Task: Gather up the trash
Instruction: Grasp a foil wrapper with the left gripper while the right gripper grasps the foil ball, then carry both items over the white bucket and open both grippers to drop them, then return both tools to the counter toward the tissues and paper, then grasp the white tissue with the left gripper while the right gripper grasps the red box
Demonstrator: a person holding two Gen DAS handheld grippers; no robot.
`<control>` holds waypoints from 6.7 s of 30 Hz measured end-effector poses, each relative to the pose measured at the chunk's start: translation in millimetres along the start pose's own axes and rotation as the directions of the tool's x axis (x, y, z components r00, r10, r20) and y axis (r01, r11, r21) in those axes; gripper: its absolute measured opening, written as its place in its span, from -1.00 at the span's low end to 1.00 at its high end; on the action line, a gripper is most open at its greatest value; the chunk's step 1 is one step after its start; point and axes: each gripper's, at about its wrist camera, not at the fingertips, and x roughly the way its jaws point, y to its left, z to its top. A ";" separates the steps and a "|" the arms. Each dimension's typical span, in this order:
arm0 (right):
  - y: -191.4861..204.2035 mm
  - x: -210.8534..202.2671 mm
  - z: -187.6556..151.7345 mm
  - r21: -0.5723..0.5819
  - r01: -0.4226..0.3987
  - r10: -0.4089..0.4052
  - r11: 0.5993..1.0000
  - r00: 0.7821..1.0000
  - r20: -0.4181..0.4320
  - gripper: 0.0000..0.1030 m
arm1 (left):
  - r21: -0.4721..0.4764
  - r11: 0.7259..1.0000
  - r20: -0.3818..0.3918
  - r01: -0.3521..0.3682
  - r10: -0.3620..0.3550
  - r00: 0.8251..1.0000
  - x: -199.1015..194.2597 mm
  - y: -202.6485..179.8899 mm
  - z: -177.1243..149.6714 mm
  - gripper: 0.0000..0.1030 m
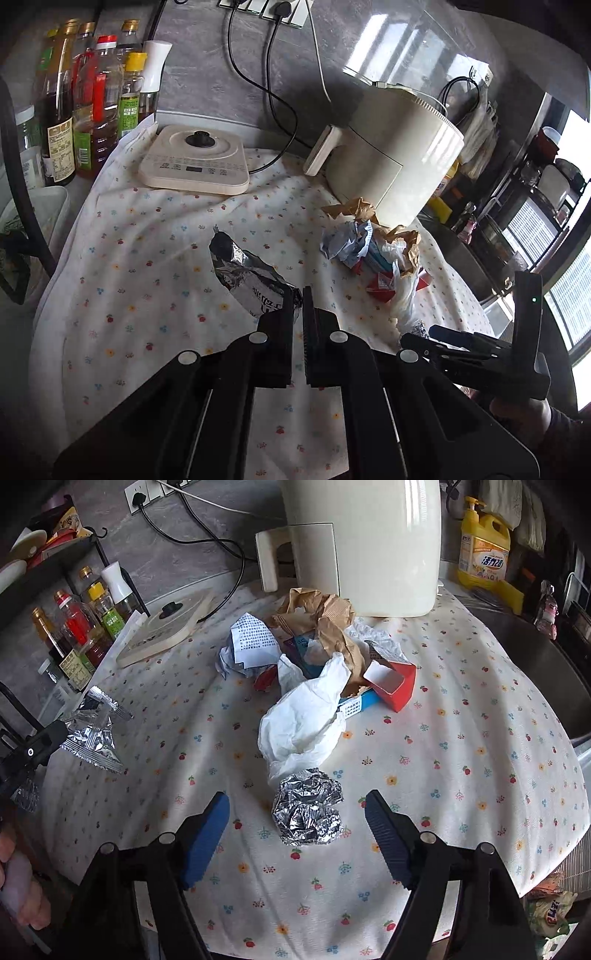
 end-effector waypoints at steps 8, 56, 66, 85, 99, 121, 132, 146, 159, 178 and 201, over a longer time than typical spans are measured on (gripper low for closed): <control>25.4 -4.0 -3.9 -0.056 -0.045 0.045 0.997 0.999 0.012 -0.25 | -0.057 0.997 0.020 -0.053 0.054 0.998 -23.4 27.3 -12.4 -0.90; -264.9 -219.2 -242.6 0.335 0.111 -0.152 0.936 0.984 0.097 -0.25 | 0.222 0.964 -0.160 0.143 -0.109 0.981 -61.9 -258.0 -185.2 -0.90; -335.1 -260.5 -320.8 0.473 0.209 -0.262 0.856 0.964 0.048 -0.25 | 0.277 0.911 -0.282 0.306 -0.228 0.932 -44.1 -338.7 -240.6 -0.90; -406.0 -330.5 -421.9 0.665 0.263 -0.379 0.699 0.925 0.031 0.32 | 0.351 0.769 -0.516 0.534 -0.317 0.796 -15.0 -458.0 -324.0 -0.89; -415.5 -356.0 -470.0 0.739 0.303 -0.437 0.602 0.900 -0.013 0.32 | 0.309 0.677 -0.645 0.668 -0.367 0.670 -3.5 -510.1 -365.7 0.10; -364.5 -305.1 -378.6 0.598 0.217 -0.321 0.772 0.944 0.072 0.53 | 0.274 0.880 -0.396 0.387 -0.263 0.880 -19.7 -387.6 -267.8 0.85; -313.9 -274.8 -296.1 0.501 0.187 -0.292 0.845 0.946 0.139 0.85 | 0.212 0.942 -0.264 0.258 -0.199 0.944 -29.4 -310.9 -205.0 0.89; -244.8 -225.1 -193.7 0.453 0.185 -0.286 0.872 0.944 0.164 0.85 | 0.146 0.974 -0.156 0.171 -0.148 0.977 7.7 -215.4 -107.0 0.89; -176.3 -163.6 -117.6 0.410 0.200 -0.284 0.890 0.946 0.155 0.85 | 0.099 0.976 -0.163 0.194 -0.176 0.971 74.7 -148.4 -45.4 0.79; -133.0 -121.8 -71.8 0.373 0.226 -0.277 0.900 0.957 0.088 0.65 | 0.097 0.954 -0.281 0.283 -0.247 0.928 144.9 -120.4 -10.2 -0.92; -94.5 2.8 71.2 0.143 -0.024 0.014 0.989 0.997 0.073 0.10 | -0.023 0.999 -0.067 0.043 -0.045 0.997 59.9 -34.1 30.2 -0.92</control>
